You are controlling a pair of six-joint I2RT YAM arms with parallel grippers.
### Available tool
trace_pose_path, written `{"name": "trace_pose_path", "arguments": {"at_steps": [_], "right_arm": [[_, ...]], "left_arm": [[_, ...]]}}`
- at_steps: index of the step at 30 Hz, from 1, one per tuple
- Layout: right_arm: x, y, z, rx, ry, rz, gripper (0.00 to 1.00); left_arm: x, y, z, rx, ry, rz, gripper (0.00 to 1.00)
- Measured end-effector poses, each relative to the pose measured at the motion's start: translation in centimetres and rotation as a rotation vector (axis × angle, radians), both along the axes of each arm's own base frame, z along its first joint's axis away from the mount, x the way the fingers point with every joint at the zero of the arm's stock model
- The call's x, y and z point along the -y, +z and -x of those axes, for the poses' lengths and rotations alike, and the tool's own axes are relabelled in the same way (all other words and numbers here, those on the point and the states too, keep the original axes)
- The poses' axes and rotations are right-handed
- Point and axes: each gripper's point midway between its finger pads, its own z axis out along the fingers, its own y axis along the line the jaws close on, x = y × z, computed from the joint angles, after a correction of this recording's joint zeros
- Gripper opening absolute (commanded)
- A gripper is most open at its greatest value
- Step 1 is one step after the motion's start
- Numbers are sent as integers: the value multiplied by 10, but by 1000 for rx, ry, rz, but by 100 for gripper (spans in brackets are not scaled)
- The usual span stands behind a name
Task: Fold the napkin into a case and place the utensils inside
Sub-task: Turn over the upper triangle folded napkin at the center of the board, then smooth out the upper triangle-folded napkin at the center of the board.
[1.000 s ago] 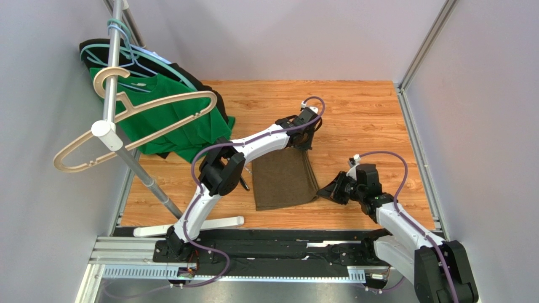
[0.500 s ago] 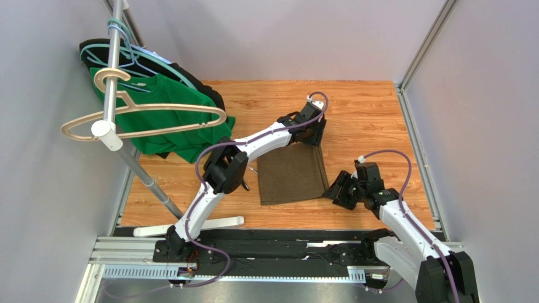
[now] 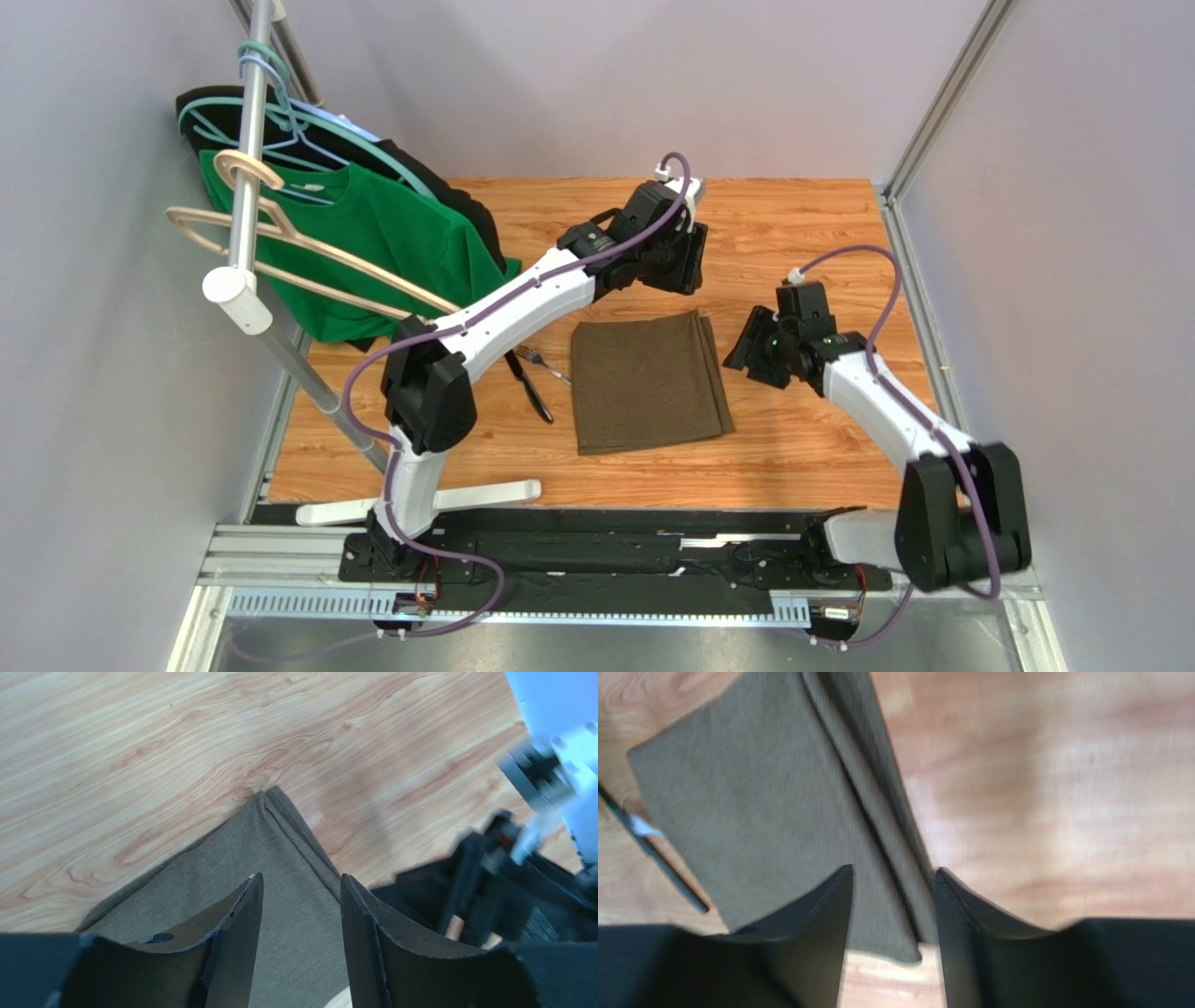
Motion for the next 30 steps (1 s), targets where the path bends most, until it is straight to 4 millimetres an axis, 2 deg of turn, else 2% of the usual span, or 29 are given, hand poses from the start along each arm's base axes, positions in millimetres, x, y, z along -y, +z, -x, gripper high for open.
{"name": "trace_pose_path", "arguments": {"at_steps": [2, 3, 4, 5, 9, 12, 15, 18, 22, 26, 30], "right_arm": [[2, -4, -20, 2, -9, 7, 28], [3, -5, -30, 7, -13, 7, 20], [4, -5, -43, 10, -21, 3, 8], [5, -4, -55, 20, -18, -1, 4], [1, -6, -108, 50, -4, -62, 0], [-2, -12, -130, 51, 23, -101, 0], [-7, -15, -143, 47, 50, -150, 0], [-12, -18, -149, 44, 78, -194, 0], [-22, -24, -157, 44, 114, -241, 0], [-27, -40, -154, 7, 134, -271, 0], [-29, -53, -151, -23, 138, -283, 0]], "left_arm": [[-1, 3, 2, -7, -12, 15, 49], [1, 0, 1, -15, -20, 23, 48], [3, -5, -2, -24, -21, 24, 47], [7, -13, -4, -38, -21, 24, 45], [23, -58, -24, -85, 9, 4, 39], [31, -101, -34, -134, 36, -26, 39], [33, -133, -35, -180, 57, -50, 38], [33, -149, -34, -210, 73, -60, 38], [35, -149, -36, -212, 86, -46, 40], [39, -147, -38, -212, 91, -25, 40], [41, -154, -38, -226, 93, -21, 41]]}}
